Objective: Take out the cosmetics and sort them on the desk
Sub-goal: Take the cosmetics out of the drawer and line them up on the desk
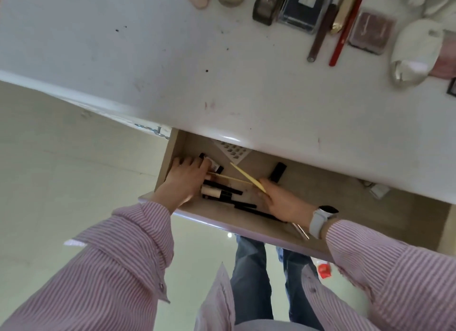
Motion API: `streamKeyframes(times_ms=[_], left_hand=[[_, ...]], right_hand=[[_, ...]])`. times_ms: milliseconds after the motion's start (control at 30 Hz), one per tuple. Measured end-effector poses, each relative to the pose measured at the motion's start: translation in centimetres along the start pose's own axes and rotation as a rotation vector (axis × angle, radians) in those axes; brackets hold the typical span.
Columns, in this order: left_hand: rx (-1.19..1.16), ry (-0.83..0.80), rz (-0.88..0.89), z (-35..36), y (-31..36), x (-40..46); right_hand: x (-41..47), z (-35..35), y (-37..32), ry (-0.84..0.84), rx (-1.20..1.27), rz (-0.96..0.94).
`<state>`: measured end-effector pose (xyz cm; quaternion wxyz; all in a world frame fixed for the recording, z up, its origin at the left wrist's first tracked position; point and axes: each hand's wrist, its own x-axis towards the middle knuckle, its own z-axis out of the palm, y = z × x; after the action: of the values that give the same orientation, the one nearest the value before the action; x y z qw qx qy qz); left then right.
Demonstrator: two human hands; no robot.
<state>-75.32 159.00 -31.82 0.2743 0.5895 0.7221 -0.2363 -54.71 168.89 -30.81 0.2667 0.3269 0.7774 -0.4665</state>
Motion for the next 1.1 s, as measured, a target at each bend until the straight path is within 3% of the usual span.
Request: streamKeyframes(times_ms=[400, 767, 1100], left_hand=[[-0.027, -0.060, 0.111, -0.2, -0.6, 0.7], [-0.024, -0.010, 0.153, 0.6, -0.3, 0.8], [-0.003, -0.139, 0.173, -0.2, 0.4, 1.8]], right_hand=[[0.4, 2.7, -0.4, -0.029, -0.273, 0.028], [0.7, 1.8, -0.7, -0.215, -0.288, 0.060], [-1.3, 0.5, 0.1, -0.260, -0.360, 0.041]])
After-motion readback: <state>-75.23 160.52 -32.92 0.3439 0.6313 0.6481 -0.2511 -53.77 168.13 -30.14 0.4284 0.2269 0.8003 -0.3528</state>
